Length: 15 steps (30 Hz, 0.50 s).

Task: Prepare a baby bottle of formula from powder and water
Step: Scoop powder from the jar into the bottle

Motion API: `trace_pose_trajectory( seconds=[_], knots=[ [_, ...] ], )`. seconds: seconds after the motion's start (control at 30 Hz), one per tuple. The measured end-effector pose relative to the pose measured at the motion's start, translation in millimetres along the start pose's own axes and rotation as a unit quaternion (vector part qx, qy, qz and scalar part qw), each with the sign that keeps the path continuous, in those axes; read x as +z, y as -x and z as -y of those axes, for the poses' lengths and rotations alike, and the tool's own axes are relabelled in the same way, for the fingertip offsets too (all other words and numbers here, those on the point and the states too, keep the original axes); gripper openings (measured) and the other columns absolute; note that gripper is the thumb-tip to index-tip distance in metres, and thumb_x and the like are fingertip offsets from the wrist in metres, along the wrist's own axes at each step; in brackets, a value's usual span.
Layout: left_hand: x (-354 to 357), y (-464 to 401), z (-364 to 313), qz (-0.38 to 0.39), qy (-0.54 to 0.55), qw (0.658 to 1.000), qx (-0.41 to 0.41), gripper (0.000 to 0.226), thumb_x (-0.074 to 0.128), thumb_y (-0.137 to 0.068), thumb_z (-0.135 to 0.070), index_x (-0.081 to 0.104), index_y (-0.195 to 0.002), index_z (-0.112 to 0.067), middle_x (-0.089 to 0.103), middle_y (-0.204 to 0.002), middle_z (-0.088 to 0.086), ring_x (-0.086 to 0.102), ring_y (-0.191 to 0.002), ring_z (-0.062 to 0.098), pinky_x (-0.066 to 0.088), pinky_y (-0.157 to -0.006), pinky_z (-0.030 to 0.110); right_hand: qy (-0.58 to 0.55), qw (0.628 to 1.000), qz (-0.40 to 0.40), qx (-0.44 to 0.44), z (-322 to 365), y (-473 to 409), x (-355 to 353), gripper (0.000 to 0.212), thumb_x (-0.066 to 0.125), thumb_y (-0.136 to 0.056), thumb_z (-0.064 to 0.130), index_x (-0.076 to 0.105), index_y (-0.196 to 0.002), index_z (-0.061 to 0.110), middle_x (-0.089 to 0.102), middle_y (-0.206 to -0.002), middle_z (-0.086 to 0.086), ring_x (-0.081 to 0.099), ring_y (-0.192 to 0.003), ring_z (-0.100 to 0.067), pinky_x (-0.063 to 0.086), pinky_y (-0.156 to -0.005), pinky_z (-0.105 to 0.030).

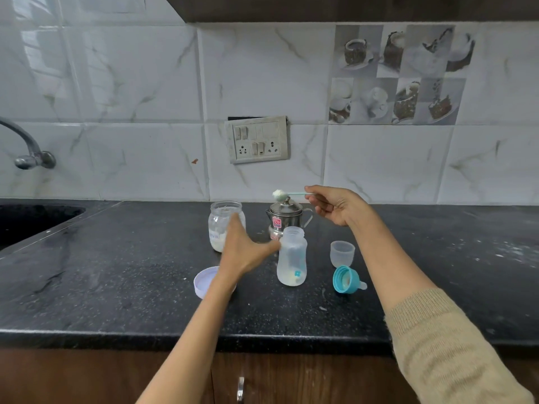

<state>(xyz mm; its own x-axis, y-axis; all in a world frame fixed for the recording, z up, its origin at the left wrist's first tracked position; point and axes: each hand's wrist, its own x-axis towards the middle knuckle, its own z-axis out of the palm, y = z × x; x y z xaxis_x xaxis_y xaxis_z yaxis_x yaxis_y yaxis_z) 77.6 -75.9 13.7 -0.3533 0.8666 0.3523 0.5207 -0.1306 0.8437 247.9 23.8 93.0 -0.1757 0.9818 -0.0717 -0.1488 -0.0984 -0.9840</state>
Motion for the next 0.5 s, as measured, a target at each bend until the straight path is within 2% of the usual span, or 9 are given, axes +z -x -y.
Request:
trace_pose_trajectory(
  seconds=[0.07, 0.13, 0.2, 0.27, 0.33, 0.5],
  knots=[
    [17, 20, -7, 0.043, -0.010, 0.999, 0.009, 0.106, 0.080, -0.065, -0.035, 0.016, -0.144, -0.004, 0.024, -0.152, 0.007, 0.026, -0.138, 0.020, 0.028, -0.101, 0.025, 0.006, 1.000, -0.006, 0.000, -2, 10, -7, 0.014, 0.073, -0.080, 0.011, 0.061, -0.073, 0.011, 0.065, -0.046, 0.002, 0.058, -0.036, -0.001, 0.041, -0.035, -0.010],
    [31, 33, -10, 0.052, -0.007, 0.999, 0.000, 0.106, 0.080, -0.067, -0.034, 0.015, -0.146, -0.005, 0.022, -0.154, 0.007, 0.025, -0.140, 0.019, 0.027, -0.103, 0.024, 0.012, 1.000, -0.010, 0.002, -5, 20, -14, 0.014, 0.072, -0.080, 0.011, 0.061, -0.072, 0.012, 0.065, -0.046, 0.002, 0.057, -0.035, 0.000, 0.040, -0.035, -0.010],
    [39, 42, -14, 0.042, 0.020, 0.999, -0.001, 0.099, 0.081, -0.067, -0.033, 0.024, -0.144, -0.007, 0.032, -0.151, 0.005, 0.034, -0.135, 0.018, 0.029, -0.096, 0.021, 0.020, 1.000, -0.015, 0.005, -9, 27, -20, 0.014, 0.073, -0.079, 0.011, 0.061, -0.072, 0.011, 0.065, -0.046, 0.002, 0.057, -0.035, 0.000, 0.041, -0.035, -0.010],
    [44, 48, -15, 0.022, 0.054, 0.998, 0.003, 0.088, 0.082, -0.068, -0.029, 0.035, -0.139, -0.009, 0.044, -0.143, 0.005, 0.044, -0.120, 0.013, 0.030, -0.087, 0.018, 0.026, 0.999, -0.019, 0.009, -13, 33, -25, 0.012, 0.073, -0.079, 0.011, 0.062, -0.073, 0.010, 0.065, -0.046, 0.001, 0.057, -0.035, -0.001, 0.041, -0.036, -0.010],
    [48, 53, -16, 0.001, 0.079, 0.997, 0.009, 0.081, 0.082, -0.067, -0.027, 0.041, -0.135, -0.008, 0.051, -0.136, 0.006, 0.043, -0.105, 0.005, 0.033, -0.085, 0.019, 0.031, 0.999, -0.023, 0.013, -16, 38, -28, 0.011, 0.073, -0.080, 0.011, 0.064, -0.074, 0.010, 0.066, -0.047, 0.000, 0.057, -0.035, -0.001, 0.041, -0.036, -0.010],
    [55, 49, -16, -0.044, 0.085, 0.995, 0.014, 0.069, 0.084, -0.064, -0.028, 0.053, -0.124, -0.009, 0.061, -0.123, 0.006, 0.050, -0.096, 0.007, 0.041, -0.082, 0.022, 0.054, 0.998, -0.027, 0.026, -22, 42, -32, 0.008, 0.073, -0.080, 0.011, 0.065, -0.077, 0.009, 0.066, -0.047, 0.000, 0.057, -0.035, -0.002, 0.041, -0.035, -0.012]
  ],
)
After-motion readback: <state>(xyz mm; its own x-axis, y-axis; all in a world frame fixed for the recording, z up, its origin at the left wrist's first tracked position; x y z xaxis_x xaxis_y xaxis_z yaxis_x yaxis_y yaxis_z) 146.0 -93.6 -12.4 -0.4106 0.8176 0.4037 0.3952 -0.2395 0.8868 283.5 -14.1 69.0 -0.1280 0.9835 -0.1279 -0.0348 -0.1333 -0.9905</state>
